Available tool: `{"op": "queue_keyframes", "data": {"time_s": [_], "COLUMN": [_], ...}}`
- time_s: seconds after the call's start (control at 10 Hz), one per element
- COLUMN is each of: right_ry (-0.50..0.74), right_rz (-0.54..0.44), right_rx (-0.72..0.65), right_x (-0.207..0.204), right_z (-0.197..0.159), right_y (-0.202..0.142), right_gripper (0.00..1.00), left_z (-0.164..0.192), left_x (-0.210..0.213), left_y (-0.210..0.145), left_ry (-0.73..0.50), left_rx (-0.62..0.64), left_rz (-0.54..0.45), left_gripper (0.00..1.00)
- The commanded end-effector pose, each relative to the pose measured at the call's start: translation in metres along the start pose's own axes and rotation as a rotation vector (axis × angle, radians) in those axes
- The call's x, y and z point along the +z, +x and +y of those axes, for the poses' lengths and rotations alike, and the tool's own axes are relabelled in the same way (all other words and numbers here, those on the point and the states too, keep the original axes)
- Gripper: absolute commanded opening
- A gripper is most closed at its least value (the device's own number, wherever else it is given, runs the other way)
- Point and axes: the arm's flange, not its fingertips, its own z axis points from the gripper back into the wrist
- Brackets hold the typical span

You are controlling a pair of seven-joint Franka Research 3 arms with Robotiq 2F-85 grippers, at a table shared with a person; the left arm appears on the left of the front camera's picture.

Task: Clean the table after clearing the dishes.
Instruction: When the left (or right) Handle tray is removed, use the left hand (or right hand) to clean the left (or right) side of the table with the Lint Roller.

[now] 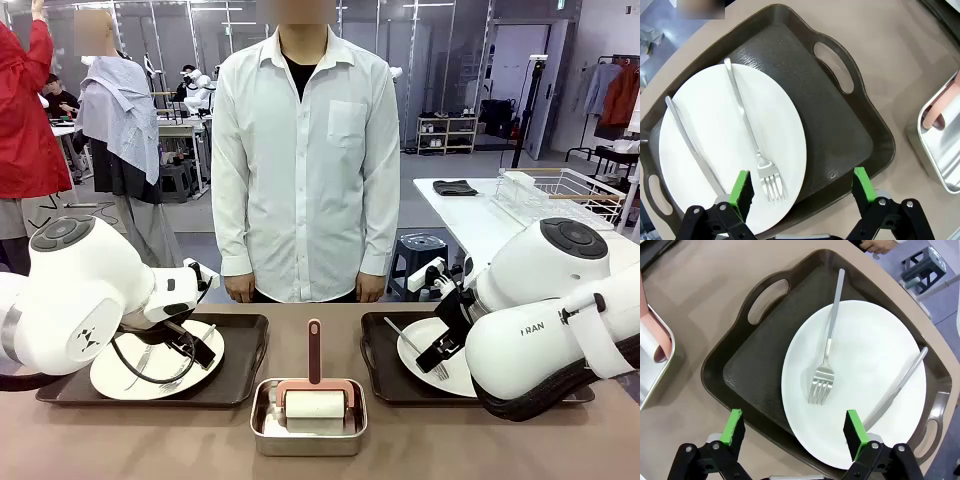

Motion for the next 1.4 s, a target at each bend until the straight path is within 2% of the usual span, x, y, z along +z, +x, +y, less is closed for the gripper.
{"op": "queue_keyframes", "data": {"time_s": [0.0,1.3], "right_ry": [0.0,0.0], "right_rz": [0.0,0.0], "right_rx": [0.0,0.0], "right_x": [0.0,0.0], "right_z": [0.0,0.0], "right_y": [0.0,0.0], "right_gripper": [1.0,1.0], "left_z": [-0.0002,-0.0002], "left_x": [0.0,0.0], "left_y": [0.0,0.0], "left_ry": [0.0,0.0], "left_rx": [0.0,0.0], "left_rz": [0.0,0.0], "left_gripper": [1.0,1.0]}}
